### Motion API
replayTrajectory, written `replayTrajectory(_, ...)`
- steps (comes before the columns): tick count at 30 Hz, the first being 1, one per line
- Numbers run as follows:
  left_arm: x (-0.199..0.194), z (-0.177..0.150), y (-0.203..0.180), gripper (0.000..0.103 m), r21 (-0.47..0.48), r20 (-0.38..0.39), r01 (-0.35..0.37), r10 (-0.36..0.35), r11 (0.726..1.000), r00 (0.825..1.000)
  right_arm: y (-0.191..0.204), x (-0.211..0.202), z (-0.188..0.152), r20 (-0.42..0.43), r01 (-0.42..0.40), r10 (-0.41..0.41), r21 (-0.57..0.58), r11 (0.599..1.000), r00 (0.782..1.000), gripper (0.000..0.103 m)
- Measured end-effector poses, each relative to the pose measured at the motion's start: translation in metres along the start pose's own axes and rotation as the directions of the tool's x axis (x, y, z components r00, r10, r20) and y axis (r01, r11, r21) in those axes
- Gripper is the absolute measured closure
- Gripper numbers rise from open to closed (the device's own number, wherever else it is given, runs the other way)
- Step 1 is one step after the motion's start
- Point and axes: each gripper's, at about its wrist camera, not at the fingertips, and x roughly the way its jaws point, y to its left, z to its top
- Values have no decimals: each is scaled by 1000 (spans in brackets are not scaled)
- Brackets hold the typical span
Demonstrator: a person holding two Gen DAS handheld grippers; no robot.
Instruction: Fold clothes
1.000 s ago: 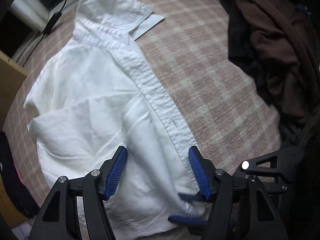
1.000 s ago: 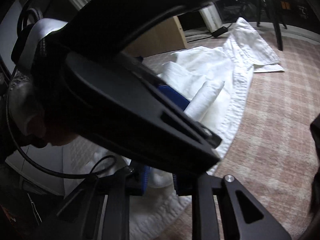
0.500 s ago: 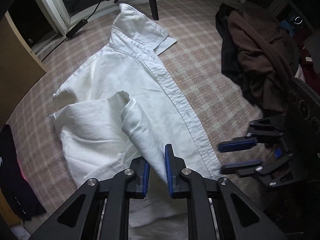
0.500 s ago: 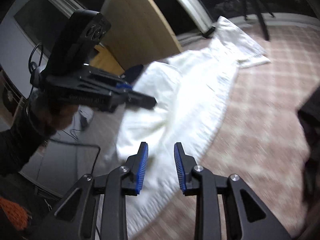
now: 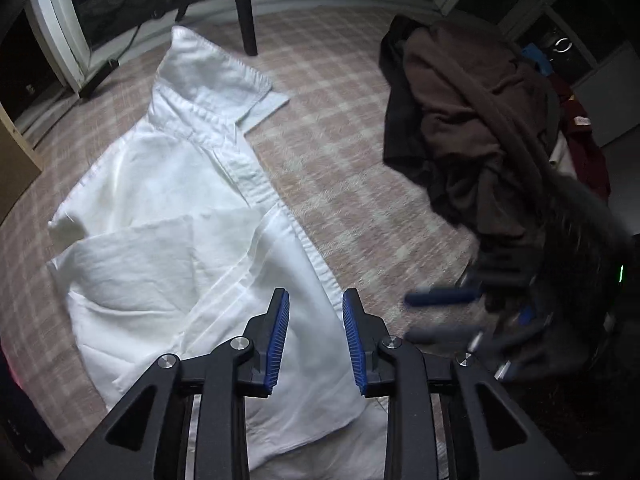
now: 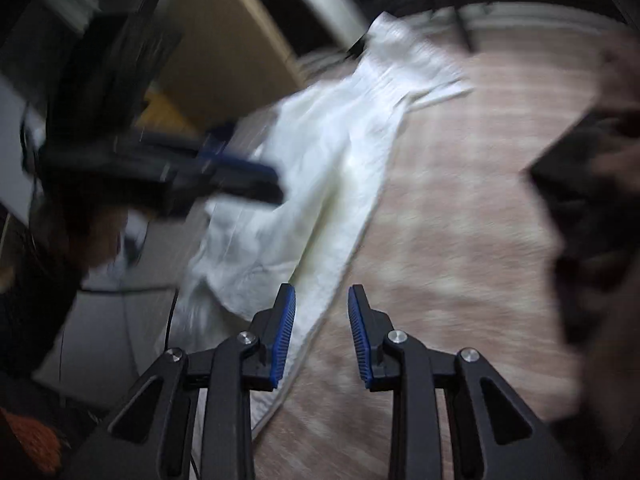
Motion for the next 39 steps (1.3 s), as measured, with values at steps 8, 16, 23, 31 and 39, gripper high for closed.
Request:
replayTrajectory(8,-28,-60,76,56,-122,84,-100,111,987,990,57,42,21,-29,-40,35,-203,978,999,75)
replayTrajectory(16,-17,-107,109,57,-231,75,-105,125,967,989,49,54,20,-62,138,-153,-196,971,986,75)
replayTrajectory(23,-123,-198,124,45,-348,189,-135,210,928,959,80,-47,-19,76,77,-71,-76,994,995,61)
replayTrajectory(31,-130,-318,102,44,-362,188,-2,75,932,979,123,-108,-164,164,107,-137,178,978,977,51)
replayTrajectory(39,-89,-378,64,47,-293,100,188,-165,937,981,151,-77,-249,70,175,-209,327,929,975,51)
